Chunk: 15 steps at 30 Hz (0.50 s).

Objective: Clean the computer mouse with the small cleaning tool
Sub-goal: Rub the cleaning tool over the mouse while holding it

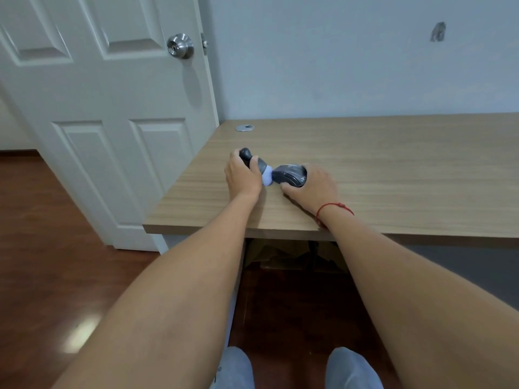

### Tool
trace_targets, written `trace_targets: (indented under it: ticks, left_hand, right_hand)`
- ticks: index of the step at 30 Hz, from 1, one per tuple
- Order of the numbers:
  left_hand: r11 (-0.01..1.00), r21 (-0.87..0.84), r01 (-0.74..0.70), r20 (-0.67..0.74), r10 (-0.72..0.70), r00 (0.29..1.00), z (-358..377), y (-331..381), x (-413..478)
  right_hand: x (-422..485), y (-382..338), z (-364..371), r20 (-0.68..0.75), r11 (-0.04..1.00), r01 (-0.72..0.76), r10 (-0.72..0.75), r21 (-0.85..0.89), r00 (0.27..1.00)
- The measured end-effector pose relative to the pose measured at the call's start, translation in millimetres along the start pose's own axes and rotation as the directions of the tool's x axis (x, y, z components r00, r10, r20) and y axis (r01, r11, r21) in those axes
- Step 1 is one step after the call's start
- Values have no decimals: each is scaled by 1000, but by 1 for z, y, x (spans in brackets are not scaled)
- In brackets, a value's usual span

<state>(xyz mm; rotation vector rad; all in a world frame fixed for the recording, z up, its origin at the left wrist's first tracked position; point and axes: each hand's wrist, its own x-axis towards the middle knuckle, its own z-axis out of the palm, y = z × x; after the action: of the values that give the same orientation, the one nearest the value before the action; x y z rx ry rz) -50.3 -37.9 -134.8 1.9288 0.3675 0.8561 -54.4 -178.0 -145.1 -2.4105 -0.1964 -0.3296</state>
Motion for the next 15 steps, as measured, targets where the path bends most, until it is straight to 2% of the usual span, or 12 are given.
trace_targets:
  ticks: [4,6,9,12,15]
  left_hand:
    - [981,-193,-1,-99,-18,995,3,17,-7]
    - [976,-219,-8,-108,-16,994,10,21,-11]
    - [987,-148,-56,-50,49,998,19,17,-12]
    - [997,42,-70,11,69,998,20,10,-9]
    - [996,16,-92,-30,93,995,17,13,-9]
  right_hand:
    - [-1,0,-2,-25,1000,4,-3,30,1000]
    - [0,1,-1,-26,999,7,-6,35,1000]
    - [2,2,0,-20,1000,12,-12,25,1000]
    - [3,3,1,-13,1000,16,-17,-3,1000]
    - [2,4,0,10,1000,19,-19,6,1000]
